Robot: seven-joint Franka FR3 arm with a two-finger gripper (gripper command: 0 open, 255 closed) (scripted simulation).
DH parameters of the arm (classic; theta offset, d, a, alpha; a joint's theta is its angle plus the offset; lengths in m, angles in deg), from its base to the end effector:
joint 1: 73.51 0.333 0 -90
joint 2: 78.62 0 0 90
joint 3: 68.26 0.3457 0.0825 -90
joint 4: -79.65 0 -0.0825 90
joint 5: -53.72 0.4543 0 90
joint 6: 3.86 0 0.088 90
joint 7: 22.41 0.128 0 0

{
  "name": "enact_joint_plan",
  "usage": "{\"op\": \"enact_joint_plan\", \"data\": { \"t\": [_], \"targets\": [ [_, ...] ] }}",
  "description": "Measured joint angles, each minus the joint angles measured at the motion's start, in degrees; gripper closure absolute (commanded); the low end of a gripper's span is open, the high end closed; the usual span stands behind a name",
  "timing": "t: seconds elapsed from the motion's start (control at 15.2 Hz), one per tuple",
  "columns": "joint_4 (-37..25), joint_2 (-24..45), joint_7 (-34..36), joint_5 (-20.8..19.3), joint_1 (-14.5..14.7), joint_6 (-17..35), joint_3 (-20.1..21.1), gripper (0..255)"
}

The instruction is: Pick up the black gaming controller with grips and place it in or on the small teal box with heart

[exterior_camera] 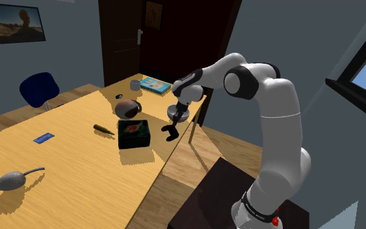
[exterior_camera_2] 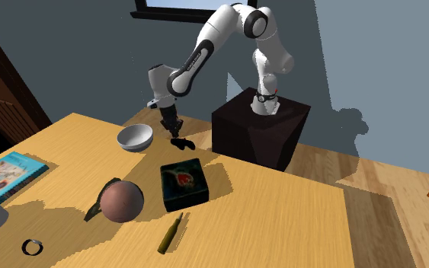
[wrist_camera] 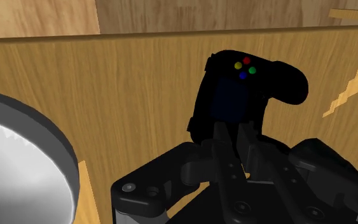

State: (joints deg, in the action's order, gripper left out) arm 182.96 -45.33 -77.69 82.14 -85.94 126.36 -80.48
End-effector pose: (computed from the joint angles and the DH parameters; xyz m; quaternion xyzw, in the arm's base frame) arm 0.6549 -0.2725 0.1759 -0.9855 -0.1106 -0.0468 0.1198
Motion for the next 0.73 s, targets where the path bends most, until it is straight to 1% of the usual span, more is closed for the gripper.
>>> {"op": "enact_joint_plan", "data": {
  "t": [0.73],
  "targets": [
    [-0.79,-5.29,2.83,-2.65,0.81,-5.61,-1.45,255]
  ]
}}
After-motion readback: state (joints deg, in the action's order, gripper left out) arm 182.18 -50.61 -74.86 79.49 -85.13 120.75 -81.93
